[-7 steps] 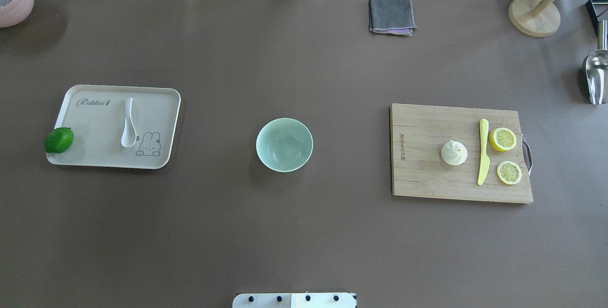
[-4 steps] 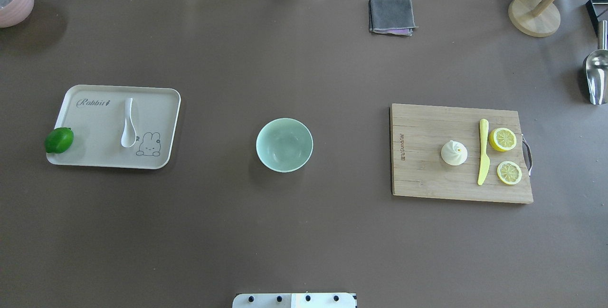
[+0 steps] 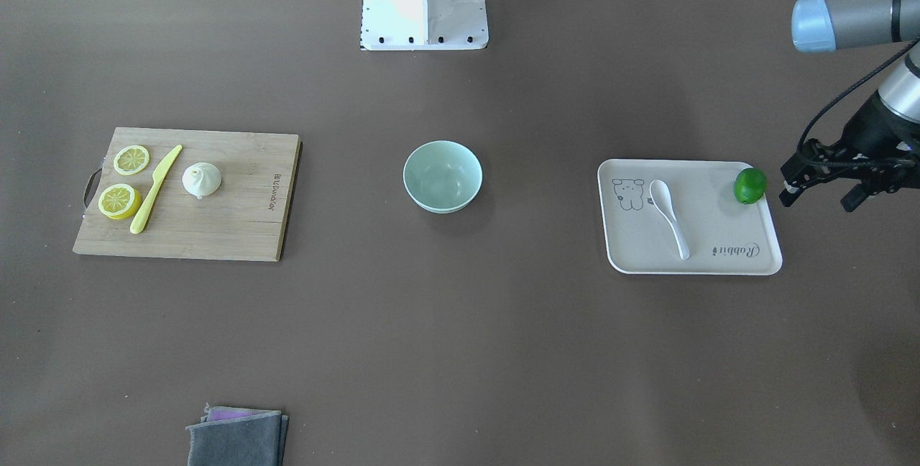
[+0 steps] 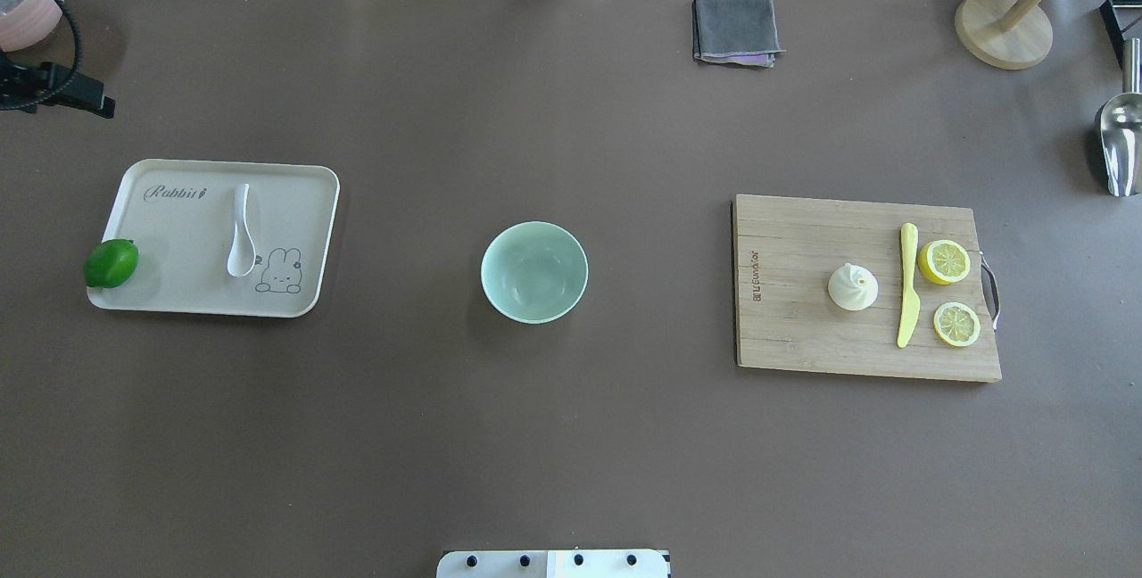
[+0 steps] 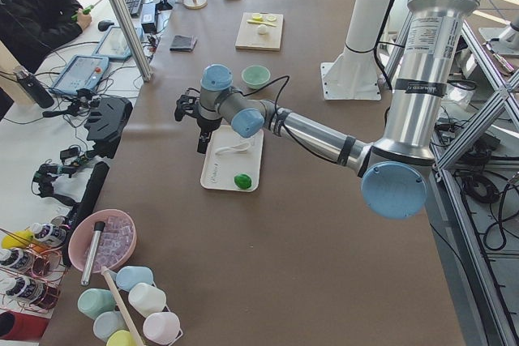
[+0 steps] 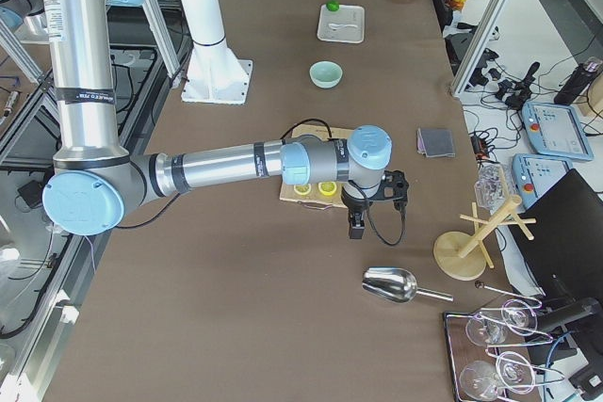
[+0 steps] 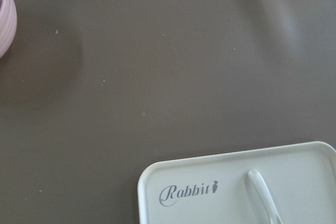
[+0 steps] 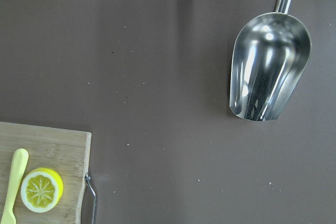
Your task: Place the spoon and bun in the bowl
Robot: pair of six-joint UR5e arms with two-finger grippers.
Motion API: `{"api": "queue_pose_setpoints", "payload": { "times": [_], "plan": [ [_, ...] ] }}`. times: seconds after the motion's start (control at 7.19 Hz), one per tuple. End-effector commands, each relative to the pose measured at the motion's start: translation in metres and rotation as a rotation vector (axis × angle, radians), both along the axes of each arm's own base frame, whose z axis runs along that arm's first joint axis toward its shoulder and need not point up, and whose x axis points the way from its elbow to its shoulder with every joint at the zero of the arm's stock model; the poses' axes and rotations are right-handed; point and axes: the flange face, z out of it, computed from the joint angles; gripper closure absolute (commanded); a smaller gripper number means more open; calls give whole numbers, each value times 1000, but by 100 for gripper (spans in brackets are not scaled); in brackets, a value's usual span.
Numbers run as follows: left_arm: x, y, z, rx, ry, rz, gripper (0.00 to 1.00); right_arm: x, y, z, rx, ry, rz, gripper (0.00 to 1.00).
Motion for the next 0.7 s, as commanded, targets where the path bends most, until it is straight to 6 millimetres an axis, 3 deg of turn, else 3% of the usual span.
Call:
{"api": "queue_pose_setpoints", "payload": {
  "times": [0.0, 0.14, 0.56],
  "plan": [
    [73, 8, -12, -17, -31, -38, 2, -16, -6, -16, 26, -31, -30, 0],
    [96, 13, -22, -55, 1, -54, 2, -24, -9, -27, 56, -40, -47, 0],
    [156, 24, -1, -68, -50, -64, 2, -66, -11, -40, 135, -63, -107, 0]
  ]
}}
